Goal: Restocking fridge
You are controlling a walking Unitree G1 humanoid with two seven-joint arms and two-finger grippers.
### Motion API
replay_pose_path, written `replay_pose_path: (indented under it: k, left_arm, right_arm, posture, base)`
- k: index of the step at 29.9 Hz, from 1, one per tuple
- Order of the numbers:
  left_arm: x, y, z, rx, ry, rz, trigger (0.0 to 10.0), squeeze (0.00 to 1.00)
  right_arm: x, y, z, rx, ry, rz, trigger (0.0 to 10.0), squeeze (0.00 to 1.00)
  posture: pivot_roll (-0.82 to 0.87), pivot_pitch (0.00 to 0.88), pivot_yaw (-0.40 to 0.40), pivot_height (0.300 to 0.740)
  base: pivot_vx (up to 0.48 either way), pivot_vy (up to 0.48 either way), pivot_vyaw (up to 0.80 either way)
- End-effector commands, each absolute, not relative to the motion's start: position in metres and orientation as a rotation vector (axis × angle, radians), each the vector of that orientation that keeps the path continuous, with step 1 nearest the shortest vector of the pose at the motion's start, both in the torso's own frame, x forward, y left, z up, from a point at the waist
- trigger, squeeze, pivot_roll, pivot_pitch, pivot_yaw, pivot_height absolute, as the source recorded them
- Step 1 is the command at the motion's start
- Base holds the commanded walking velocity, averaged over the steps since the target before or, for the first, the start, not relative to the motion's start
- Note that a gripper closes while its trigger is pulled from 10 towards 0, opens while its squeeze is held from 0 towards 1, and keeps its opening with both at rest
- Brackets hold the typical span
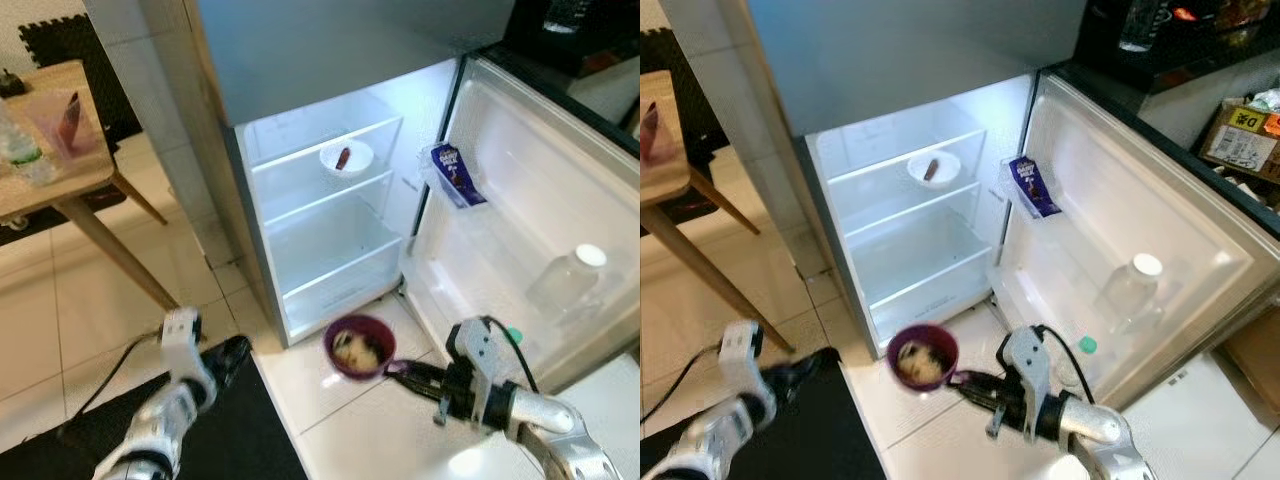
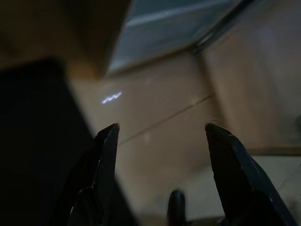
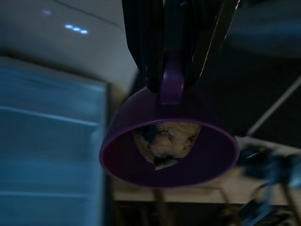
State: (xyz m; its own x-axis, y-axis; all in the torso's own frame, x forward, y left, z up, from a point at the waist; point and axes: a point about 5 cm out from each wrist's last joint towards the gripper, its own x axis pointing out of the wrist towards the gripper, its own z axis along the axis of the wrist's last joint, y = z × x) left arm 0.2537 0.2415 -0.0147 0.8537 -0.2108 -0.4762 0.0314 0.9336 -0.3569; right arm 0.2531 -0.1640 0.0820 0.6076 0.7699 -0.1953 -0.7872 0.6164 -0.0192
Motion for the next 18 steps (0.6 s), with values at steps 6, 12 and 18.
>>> replay_pose_path:
  k: [6,12,18]
  left_arm:
    - [0.181,0.243,-0.069,-0.313,0.838,0.050,10.0,0.00]
    - [0.152,0.239,-0.084,-0.331,0.937,0.121,10.0,0.00]
    - [0.146,0.224,-0.091,-0.348,0.965,0.139,10.0,0.00]
  right_arm:
    - [0.283,-0.163,0.092,-0.075,0.066,0.697,10.0,0.00]
    - [0.294,-0.152,0.092,-0.063,0.050,0.667,10.0,0.00]
    - [0.307,-0.133,0.089,-0.048,0.059,0.649,10.0,0.00]
  posture:
    - [-0.07,0.062,0.023,0.740]
    - [-0.06,0.041,0.017,0.740]
    - [-0.04,0.010,0.006,0.740]
  base:
    - [0.000,0.000,0.00]
    - [0.000,0.000,0.00]
    - [0.000,0.000,0.00]
